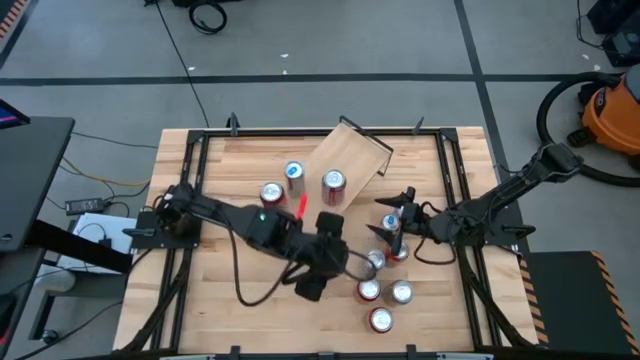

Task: Place canned beverage on shelf
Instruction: Put the bottom red-white soda can on the shelf

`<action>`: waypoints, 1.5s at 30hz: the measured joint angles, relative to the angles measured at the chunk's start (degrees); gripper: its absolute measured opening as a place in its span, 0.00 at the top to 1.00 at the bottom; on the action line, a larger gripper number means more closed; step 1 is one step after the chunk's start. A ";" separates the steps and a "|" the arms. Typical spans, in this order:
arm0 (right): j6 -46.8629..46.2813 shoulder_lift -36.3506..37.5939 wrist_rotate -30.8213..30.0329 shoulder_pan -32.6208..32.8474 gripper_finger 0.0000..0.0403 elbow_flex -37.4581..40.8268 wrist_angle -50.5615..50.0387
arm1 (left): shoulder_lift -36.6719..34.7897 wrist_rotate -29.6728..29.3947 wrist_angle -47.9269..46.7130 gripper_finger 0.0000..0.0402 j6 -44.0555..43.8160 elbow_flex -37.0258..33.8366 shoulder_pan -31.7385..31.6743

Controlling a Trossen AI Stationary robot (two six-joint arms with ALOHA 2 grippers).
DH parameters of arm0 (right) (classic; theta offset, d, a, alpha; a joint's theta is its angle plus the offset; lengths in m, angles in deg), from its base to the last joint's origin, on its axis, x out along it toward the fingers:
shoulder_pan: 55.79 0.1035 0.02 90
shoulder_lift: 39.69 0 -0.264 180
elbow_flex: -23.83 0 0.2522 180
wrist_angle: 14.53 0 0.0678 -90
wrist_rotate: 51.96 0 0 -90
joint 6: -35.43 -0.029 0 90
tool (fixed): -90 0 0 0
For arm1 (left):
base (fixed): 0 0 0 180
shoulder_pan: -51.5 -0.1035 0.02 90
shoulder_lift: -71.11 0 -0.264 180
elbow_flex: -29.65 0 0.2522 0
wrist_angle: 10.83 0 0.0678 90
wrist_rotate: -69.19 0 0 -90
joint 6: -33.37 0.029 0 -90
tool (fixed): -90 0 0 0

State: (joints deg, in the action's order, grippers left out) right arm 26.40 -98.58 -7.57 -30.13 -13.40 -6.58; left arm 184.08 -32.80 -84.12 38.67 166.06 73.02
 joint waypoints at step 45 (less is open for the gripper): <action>8.80 -22.74 9.45 -22.70 0.01 -13.22 10.55 | -2.56 0.26 44.39 0.48 -18.73 -39.84 13.13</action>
State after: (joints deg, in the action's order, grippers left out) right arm 35.20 -121.32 1.88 -52.83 -26.62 3.97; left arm 181.52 -32.54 -39.74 19.94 126.22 86.15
